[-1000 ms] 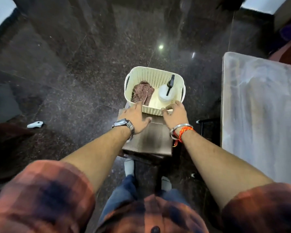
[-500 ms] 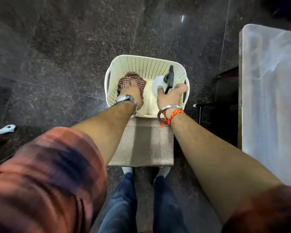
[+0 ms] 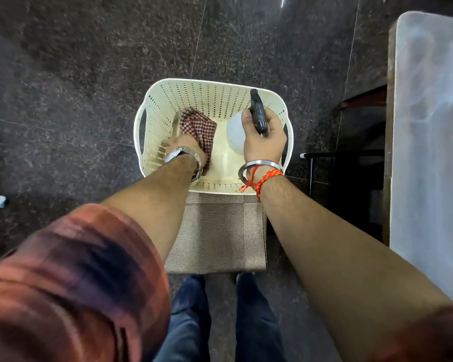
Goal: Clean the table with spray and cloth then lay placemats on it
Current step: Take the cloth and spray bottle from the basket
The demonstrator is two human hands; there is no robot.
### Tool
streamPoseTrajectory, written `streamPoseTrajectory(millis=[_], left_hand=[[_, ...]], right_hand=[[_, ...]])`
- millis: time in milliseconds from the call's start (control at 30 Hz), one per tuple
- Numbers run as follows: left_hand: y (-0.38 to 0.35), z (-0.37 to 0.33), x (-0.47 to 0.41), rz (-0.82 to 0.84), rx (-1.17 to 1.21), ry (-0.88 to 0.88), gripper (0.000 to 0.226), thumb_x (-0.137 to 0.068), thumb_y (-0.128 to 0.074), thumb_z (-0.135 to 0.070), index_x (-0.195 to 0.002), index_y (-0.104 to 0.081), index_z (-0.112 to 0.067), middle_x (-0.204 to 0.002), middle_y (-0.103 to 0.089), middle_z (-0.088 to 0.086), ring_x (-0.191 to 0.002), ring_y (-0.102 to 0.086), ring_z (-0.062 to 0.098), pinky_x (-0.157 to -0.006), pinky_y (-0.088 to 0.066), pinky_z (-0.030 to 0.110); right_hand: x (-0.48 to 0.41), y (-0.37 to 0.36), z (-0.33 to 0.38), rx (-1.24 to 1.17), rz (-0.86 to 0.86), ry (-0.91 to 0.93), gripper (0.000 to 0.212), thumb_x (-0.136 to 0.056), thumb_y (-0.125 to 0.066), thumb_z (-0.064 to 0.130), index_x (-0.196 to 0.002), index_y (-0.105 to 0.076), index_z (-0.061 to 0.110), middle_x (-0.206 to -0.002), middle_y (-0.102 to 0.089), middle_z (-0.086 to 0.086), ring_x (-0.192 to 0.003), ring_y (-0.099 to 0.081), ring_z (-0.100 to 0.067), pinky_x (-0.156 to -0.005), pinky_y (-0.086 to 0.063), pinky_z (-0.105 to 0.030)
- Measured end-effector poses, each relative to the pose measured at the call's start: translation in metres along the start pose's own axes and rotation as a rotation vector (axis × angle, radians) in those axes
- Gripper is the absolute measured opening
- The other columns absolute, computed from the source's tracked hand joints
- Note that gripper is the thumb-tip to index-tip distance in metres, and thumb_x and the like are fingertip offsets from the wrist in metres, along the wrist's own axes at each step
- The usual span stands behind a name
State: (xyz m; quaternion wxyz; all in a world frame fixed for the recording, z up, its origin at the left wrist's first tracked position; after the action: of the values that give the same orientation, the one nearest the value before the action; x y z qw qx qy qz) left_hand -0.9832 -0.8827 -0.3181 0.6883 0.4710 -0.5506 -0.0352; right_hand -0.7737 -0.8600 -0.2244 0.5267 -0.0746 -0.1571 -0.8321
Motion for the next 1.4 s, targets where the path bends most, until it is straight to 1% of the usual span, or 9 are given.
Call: streamPoseTrajectory(millis=[133, 333, 433, 533, 667, 767, 867, 1133, 1400], left_hand=[[0.007, 0.008, 0.006, -0.074, 0.031, 0.036, 0.046, -0.086, -0.066, -0.032, -0.121, -0.053, -0.006, -0.132, -0.045, 0.016, -0.122, -0.045, 0.033, -0.100, -0.043, 0.040], [0.022, 0.004, 0.016, -0.141, 0.375, -0.010, 0.057, -0.094, -0.057, -0.013, -0.143, -0.032, 0.000, -0.139, -0.046, 0.023, -0.128, -0.046, 0.035, -0.105, -0.038, 0.040], [0.035, 0.017, 0.034, -0.204, 0.577, 0.144, 0.049, -0.097, -0.050, -0.008, -0.143, -0.035, -0.002, -0.136, -0.051, 0.018, -0.125, -0.050, 0.030, -0.103, -0.039, 0.037], [0.039, 0.033, 0.047, -0.228, 0.728, 0.181, 0.038, -0.099, -0.045, -0.014, -0.135, -0.048, -0.003, -0.141, -0.049, 0.016, -0.129, -0.045, 0.029, -0.102, -0.032, 0.036], [0.041, 0.032, 0.078, -0.138, 0.927, -0.004, 0.062, -0.069, -0.073, -0.056, -0.110, -0.067, -0.009, -0.109, -0.068, 0.005, -0.095, -0.063, 0.023, -0.081, -0.045, 0.027], [0.052, 0.019, 0.105, -0.152, 1.031, -0.124, 0.063, -0.043, -0.089, -0.052, -0.089, -0.071, -0.012, -0.084, -0.073, -0.004, -0.076, -0.070, 0.016, -0.074, -0.059, 0.034], [0.064, -0.007, 0.140, -0.149, 1.078, -0.212, 0.050, -0.049, -0.085, -0.038, -0.090, -0.070, -0.013, -0.083, -0.073, 0.000, -0.076, -0.070, 0.020, -0.074, -0.060, 0.041], [0.047, -0.123, 0.270, 0.098, 1.058, -0.614, 0.037, -0.053, -0.068, -0.026, -0.087, -0.072, -0.013, -0.084, -0.074, 0.008, -0.085, -0.070, 0.030, -0.081, -0.056, 0.054], [0.012, -0.171, 0.411, 0.221, 1.444, -0.693, 0.011, -0.082, -0.068, -0.014, -0.091, -0.066, -0.008, -0.092, -0.066, 0.015, -0.086, -0.059, 0.026, -0.085, -0.052, 0.044]], right_hand=[[0.001, -0.003, -0.002, 0.017, 0.023, -0.067, 0.029, -0.087, -0.069, 0.021, -0.111, -0.069, 0.006, -0.102, -0.072, -0.004, -0.099, -0.065, -0.015, -0.092, -0.050, -0.027], [0.008, 0.002, 0.008, 0.107, -0.026, -0.069, 0.028, -0.092, -0.061, 0.030, -0.110, -0.067, 0.008, -0.087, -0.067, 0.008, -0.079, -0.063, 0.000, -0.077, -0.050, -0.015], [0.012, 0.013, 0.022, 0.142, -0.102, -0.077, 0.021, -0.082, -0.070, 0.030, -0.089, -0.073, 0.011, -0.078, -0.071, 0.007, -0.078, -0.068, -0.010, -0.078, -0.056, -0.029], [0.023, 0.017, 0.044, 0.230, -0.061, -0.011, 0.027, -0.061, -0.086, 0.034, -0.077, -0.069, 0.019, -0.067, -0.065, 0.015, -0.067, -0.064, -0.001, -0.066, -0.054, -0.014], [0.044, 0.037, 0.073, 0.305, -0.095, 0.058, 0.039, -0.053, -0.086, 0.032, -0.078, -0.057, 0.026, -0.069, -0.059, 0.016, -0.064, -0.053, 0.009, -0.055, -0.042, -0.002], [0.062, 0.061, 0.103, 0.338, -0.147, 0.137, 0.046, -0.051, -0.082, 0.034, -0.082, -0.051, 0.019, -0.068, -0.058, 0.013, -0.062, -0.056, -0.002, -0.055, -0.041, -0.010], [0.080, 0.094, 0.134, 0.337, -0.158, 0.211, 0.062, -0.048, -0.083, 0.037, -0.090, -0.043, 0.015, -0.072, -0.060, 0.008, -0.069, -0.060, -0.016, -0.061, -0.047, -0.023], [0.117, 0.189, 0.192, 0.456, 0.000, 0.376, 0.070, -0.047, -0.081, 0.036, -0.096, -0.033, 0.022, -0.079, -0.054, 0.005, -0.070, -0.057, -0.010, -0.056, -0.047, -0.022], [0.154, 0.318, 0.231, 0.503, -0.218, 0.543, 0.075, -0.046, -0.081, 0.044, -0.101, -0.036, 0.022, -0.083, -0.058, 0.005, -0.075, -0.057, -0.021, -0.064, -0.043, -0.027]])
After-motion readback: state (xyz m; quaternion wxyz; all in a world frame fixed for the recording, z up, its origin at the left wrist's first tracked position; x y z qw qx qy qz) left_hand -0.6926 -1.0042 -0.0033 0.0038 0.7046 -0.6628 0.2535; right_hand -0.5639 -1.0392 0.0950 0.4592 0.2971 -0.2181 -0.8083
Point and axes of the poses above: each hand's wrist, its own x-axis away from the middle knuckle, its own y-axis out of the back of the hand, z = x × y, the point moved 10 cm from there along -x, towards the middle knuckle
